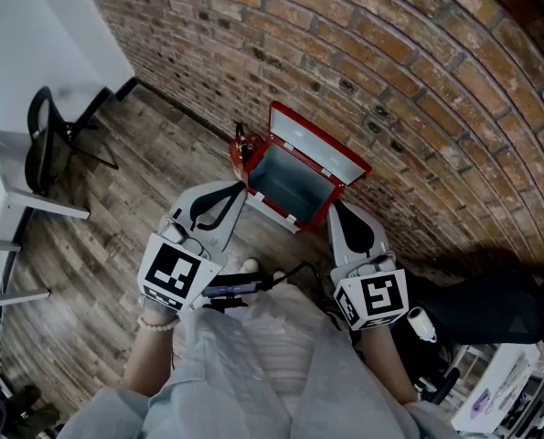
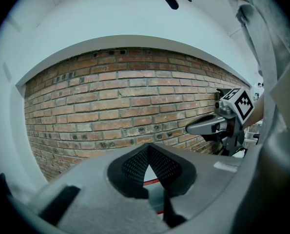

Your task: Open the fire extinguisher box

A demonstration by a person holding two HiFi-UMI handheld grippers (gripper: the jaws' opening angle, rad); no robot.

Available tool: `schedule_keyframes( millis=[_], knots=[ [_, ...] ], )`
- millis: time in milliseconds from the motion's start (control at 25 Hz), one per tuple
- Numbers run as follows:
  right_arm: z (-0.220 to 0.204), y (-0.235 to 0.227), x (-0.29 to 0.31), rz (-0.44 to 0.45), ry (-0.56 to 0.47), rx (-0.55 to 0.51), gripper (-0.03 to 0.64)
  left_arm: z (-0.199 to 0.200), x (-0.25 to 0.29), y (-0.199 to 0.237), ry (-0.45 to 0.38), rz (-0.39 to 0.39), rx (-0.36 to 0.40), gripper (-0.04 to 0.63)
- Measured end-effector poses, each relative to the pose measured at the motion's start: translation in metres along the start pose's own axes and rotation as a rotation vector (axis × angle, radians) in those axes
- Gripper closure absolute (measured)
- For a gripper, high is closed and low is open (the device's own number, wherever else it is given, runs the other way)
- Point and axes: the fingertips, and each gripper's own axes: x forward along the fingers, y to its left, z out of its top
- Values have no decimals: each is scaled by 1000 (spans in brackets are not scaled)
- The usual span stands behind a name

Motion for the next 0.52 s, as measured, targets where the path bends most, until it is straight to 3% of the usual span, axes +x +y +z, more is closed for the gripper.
schedule_keyframes(
  millis=[200, 520],
  knots=[
    [-3, -1, 0, -2, 13, -16, 611, -2, 0, 1, 8, -2, 22, 598],
    [-11, -6, 5, -1, 36, -46, 611, 0, 5, 8, 2, 17, -4, 598]
  ],
)
